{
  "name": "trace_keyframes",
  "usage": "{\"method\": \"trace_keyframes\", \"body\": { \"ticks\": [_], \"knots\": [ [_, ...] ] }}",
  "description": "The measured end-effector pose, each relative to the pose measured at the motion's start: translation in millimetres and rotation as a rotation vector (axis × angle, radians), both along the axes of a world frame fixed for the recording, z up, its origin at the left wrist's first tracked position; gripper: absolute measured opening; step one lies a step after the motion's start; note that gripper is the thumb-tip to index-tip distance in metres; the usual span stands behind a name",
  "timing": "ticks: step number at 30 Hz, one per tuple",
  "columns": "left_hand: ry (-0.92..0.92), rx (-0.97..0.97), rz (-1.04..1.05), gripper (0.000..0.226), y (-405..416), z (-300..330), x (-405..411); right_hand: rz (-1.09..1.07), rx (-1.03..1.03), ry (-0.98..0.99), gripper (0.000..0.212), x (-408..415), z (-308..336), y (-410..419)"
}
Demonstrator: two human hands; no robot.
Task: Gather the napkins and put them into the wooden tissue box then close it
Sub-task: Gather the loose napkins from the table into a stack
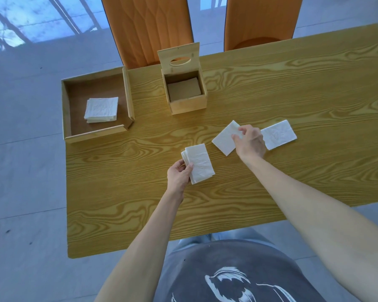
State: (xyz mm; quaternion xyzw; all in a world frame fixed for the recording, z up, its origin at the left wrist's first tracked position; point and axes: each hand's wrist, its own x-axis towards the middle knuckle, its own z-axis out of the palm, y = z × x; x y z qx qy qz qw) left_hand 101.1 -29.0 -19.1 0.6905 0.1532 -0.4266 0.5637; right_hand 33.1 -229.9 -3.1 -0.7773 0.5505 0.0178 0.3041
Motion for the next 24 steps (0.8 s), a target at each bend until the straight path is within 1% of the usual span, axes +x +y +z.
{"method": "trace_keyframes", "body": {
  "ticks": [1,4,7,10,13,17,19,21,24],
  "knots": [
    [-0.007,0.001,-0.013,0.023,-1.5,-0.6,0.7,0.001,0.001,0.02,0.039,1.2,-0.6,-3.0],
    [-0.038,0.029,-0.053,0.033,-6.6,-1.7,2.9,0.003,0.008,0.096,0.045,4.0,-1.8,-9.4],
    [-0.085,0.071,-0.059,0.04,-11.0,-1.8,4.0,0.001,0.026,0.149,0.047,4.3,-5.2,-12.8],
    [-0.104,0.078,-0.06,0.038,-14.8,-1.5,4.6,-0.024,0.039,0.148,0.048,4.0,-9.3,-16.3],
    [-0.086,0.083,-0.037,0.037,-15.0,-3.1,5.2,-0.068,0.062,0.153,0.054,6.3,-9.4,-21.2],
    [-0.051,0.061,-0.008,0.038,-12.6,-7.7,6.3,-0.056,0.094,0.168,0.046,6.7,-9.6,-26.1],
    [-0.042,0.054,0.003,0.034,-11.7,-8.7,6.4,-0.053,0.074,0.112,0.038,4.3,-10.4,-25.5],
    [-0.038,0.037,0.018,0.029,-10.9,-9.6,5.3,-0.043,0.058,0.003,0.03,0.8,-10.9,-23.8],
    [-0.041,0.02,0.026,0.031,-10.0,-10.1,3.8,-0.07,0.158,-0.224,0.023,-4.1,-6.9,-20.2]
  ]
}}
